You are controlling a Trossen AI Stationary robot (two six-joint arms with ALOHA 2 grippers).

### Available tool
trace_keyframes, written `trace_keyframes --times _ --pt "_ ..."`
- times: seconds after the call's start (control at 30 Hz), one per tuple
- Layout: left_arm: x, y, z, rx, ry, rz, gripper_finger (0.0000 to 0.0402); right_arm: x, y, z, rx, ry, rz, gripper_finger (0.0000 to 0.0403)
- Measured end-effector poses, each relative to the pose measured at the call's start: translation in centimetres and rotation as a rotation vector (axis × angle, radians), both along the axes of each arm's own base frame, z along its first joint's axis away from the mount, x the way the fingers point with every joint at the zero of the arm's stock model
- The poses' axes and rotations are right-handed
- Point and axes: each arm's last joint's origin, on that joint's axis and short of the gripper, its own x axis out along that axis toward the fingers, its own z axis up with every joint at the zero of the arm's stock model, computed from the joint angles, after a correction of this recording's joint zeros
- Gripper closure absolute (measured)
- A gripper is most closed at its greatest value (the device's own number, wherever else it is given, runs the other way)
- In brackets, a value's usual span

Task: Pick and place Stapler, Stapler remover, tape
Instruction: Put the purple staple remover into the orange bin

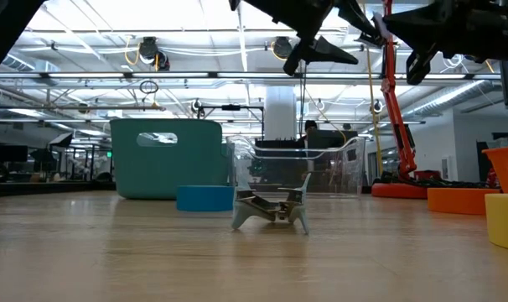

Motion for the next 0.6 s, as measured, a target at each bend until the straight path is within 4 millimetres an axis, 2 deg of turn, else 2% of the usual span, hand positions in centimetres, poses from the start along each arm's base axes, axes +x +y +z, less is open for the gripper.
trace_keyframes --times 0.37,0.53,0.6 --pt "-0.3 -0.1 -0.4 -0.006 0.054 -0.058 0.0176 0.0 0.0 -0.1 -0.001 0.007 0.003 0.0403" --pt "-1.2 -0.2 1.1 -0.003 0.047 -0.07 0.0176 -0.1 -0.1 0.2 0.008 -0.019 -0.047 0.0403" --pt "-1.6 -0.8 1.2 -0.014 0.068 -0.102 0.0176 -0.2 -0.3 0.4 0.025 -0.035 -0.096 0.0403"
